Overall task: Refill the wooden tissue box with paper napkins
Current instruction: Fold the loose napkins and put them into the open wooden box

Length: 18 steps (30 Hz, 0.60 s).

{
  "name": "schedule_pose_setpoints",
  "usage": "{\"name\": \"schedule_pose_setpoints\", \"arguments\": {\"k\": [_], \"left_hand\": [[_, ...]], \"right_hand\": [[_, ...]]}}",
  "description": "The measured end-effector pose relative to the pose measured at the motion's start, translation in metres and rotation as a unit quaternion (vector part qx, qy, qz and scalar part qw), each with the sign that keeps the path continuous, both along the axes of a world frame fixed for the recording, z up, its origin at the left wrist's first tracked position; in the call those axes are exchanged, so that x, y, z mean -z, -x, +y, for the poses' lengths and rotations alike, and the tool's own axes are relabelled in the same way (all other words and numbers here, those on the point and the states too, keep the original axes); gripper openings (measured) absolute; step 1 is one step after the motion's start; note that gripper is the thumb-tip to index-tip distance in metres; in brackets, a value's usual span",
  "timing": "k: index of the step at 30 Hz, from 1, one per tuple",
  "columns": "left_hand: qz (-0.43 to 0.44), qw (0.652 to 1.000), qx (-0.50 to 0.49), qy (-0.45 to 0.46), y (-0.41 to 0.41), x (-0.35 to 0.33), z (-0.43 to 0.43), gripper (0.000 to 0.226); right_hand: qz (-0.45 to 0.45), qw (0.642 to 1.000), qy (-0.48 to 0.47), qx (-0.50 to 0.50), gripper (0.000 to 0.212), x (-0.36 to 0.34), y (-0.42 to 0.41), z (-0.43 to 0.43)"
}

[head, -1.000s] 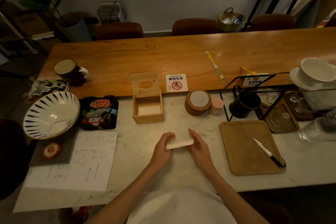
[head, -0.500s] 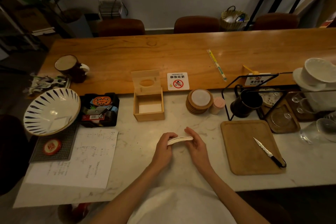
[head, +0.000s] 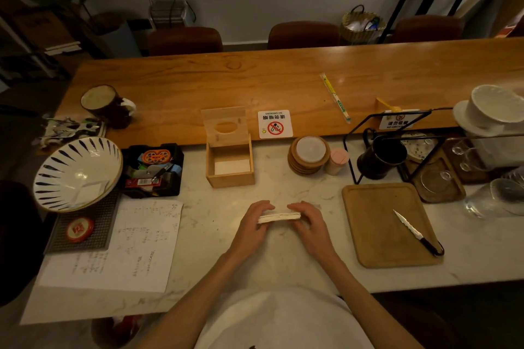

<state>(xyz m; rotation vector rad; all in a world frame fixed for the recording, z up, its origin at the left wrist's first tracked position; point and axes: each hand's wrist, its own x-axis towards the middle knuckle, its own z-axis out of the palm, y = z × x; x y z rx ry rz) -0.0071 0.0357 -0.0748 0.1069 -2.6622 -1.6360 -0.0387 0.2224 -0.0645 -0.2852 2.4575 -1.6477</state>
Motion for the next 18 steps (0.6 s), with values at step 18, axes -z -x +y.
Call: {"name": "schedule_pose_setpoints", "arguments": {"k": [18], "left_hand": [[-0.157,0.966,-0.099,-0.178,0.009,-0.023,-0.010,0.018]], "right_hand": [[-0.195,0.973,0.103,0.073,0.030,-0.024,0.008,0.002]]}}
